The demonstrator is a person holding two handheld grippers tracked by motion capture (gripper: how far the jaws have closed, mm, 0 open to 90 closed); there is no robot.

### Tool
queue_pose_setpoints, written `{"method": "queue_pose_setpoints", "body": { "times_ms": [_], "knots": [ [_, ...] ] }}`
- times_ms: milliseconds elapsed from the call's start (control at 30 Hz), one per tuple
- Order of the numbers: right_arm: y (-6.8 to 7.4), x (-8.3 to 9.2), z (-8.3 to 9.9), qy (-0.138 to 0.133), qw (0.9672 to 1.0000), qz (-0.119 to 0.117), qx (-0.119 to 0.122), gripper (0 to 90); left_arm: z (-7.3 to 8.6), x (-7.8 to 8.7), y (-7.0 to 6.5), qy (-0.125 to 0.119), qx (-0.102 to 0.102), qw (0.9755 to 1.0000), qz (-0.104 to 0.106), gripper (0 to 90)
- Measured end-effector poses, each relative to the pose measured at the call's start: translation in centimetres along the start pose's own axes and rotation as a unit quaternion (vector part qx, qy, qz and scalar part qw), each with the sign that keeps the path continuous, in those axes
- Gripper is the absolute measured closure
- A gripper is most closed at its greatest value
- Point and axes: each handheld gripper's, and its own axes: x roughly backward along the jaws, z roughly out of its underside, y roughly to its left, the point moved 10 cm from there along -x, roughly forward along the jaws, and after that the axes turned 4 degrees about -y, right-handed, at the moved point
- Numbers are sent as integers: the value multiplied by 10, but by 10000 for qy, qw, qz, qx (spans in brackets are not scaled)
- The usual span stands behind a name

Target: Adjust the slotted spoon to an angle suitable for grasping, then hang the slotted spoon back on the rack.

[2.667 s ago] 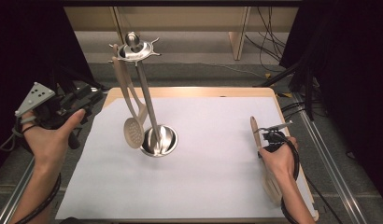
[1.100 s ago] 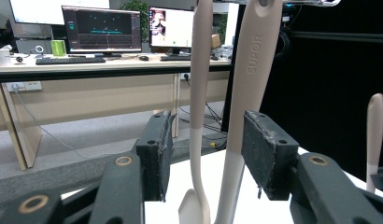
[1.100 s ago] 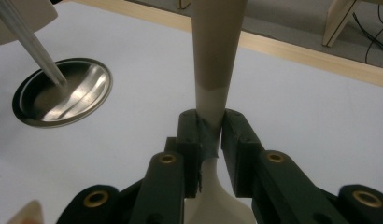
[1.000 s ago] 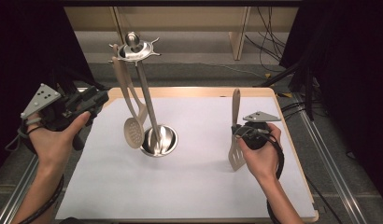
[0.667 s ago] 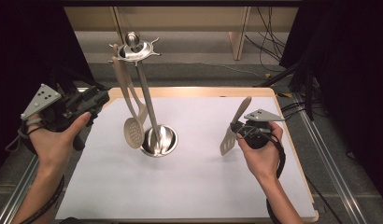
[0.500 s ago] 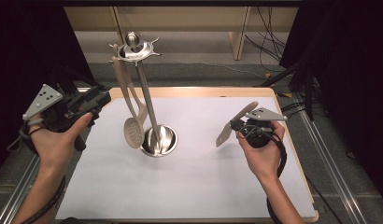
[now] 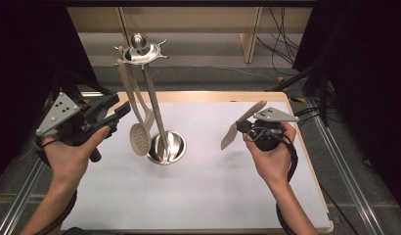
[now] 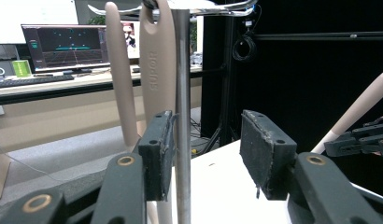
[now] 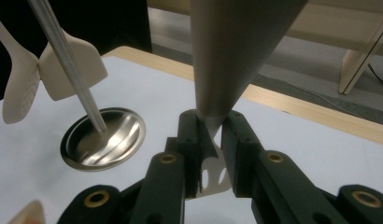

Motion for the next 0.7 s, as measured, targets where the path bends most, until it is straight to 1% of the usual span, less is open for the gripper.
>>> {"method": "queue_pose_setpoints", "body": {
  "times_ms": [33,67,133,167,233,267,300,333,367,400,433,467,500,533,567,600,633,667,700],
  "knots": [
    [1,0,-1,-34,10000,-25,48,787,1,-1,0,9,12,10000,2,537],
    [0,0,-1,-34,9999,-3,168,786,2,-2,-1,14,5,10000,12,538],
    [4,0,0,-3,10000,-24,-19,786,3,-3,-2,28,19,10000,12,539],
    [5,-1,1,-14,10000,-69,21,786,3,-4,-3,29,21,10000,14,539],
    [8,-1,4,83,9999,-52,49,787,3,-5,-6,22,-11,10000,48,541],
    [9,-2,4,92,9999,-78,54,786,2,-6,-7,7,-15,10000,65,542],
    [10,-2,4,47,10000,-50,67,786,1,-8,-9,-18,-25,9999,98,543],
    [11,-2,6,119,9999,-74,61,786,2,-9,-11,0,36,9999,100,544],
    [12,-2,5,114,9999,-107,65,786,2,-10,-13,-2,3,10000,90,545],
    [13,-1,5,117,9999,-94,29,786,3,-12,-16,5,-27,9999,146,545],
    [13,0,6,170,9998,-76,53,786,4,-14,-19,31,-37,9997,230,544],
    [12,0,6,159,9998,-90,111,786,6,-17,-25,63,-54,9995,319,543],
    [15,2,6,195,9997,-90,67,786,8,-19,-28,80,-67,9992,383,542],
    [16,1,7,176,9997,-112,94,786,10,-22,-34,107,-96,9988,463,542],
    [19,2,7,173,9998,-109,47,786,12,-25,-39,140,-135,9984,535,540],
    [21,2,6,166,9997,-160,95,786,15,-29,-46,177,-160,9976,653,537],
    [24,1,5,132,9997,-178,85,786,18,-31,-51,232,-191,9970,717,531],
    [26,2,5,153,9995,-221,189,786,22,-36,-58,276,-255,9961,798,528],
    [29,1,3,124,9991,-275,290,786,24,-39,-63,312,-311,9953,864,522]
  ]
}}
